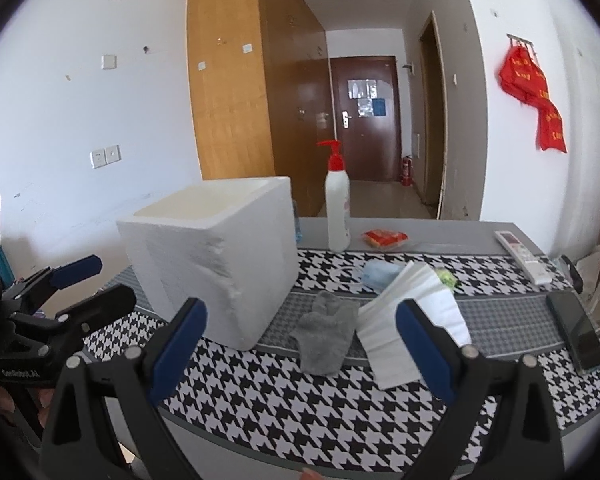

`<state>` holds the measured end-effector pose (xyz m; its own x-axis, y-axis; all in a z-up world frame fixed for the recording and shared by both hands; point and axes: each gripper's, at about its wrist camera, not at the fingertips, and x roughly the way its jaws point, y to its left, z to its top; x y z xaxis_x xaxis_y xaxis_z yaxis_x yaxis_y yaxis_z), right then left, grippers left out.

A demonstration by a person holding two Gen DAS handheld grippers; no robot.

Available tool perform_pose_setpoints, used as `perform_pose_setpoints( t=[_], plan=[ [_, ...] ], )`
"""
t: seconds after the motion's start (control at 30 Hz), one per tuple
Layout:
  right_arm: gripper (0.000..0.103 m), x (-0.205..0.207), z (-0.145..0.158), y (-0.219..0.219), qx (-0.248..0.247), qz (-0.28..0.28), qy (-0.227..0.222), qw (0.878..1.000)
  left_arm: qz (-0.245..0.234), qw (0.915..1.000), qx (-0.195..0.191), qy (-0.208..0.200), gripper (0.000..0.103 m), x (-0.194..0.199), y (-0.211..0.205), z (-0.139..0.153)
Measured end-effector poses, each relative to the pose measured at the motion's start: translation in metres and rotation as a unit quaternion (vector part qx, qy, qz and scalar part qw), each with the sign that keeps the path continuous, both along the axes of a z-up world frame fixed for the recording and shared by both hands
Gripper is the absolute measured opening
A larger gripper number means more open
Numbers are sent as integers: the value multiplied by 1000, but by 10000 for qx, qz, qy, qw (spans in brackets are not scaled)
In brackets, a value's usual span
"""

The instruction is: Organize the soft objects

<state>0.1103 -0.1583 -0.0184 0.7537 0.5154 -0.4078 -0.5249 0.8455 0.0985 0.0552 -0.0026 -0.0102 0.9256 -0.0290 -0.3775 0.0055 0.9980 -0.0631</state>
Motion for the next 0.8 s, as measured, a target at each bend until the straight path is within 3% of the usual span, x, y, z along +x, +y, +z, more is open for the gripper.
perform_pose_setpoints(
  t=[0.8],
  plan=[
    [97,20,-22,-66,-21,-897,259,9956,-757,9964,168,342,102,41,-56,-21]
  ],
)
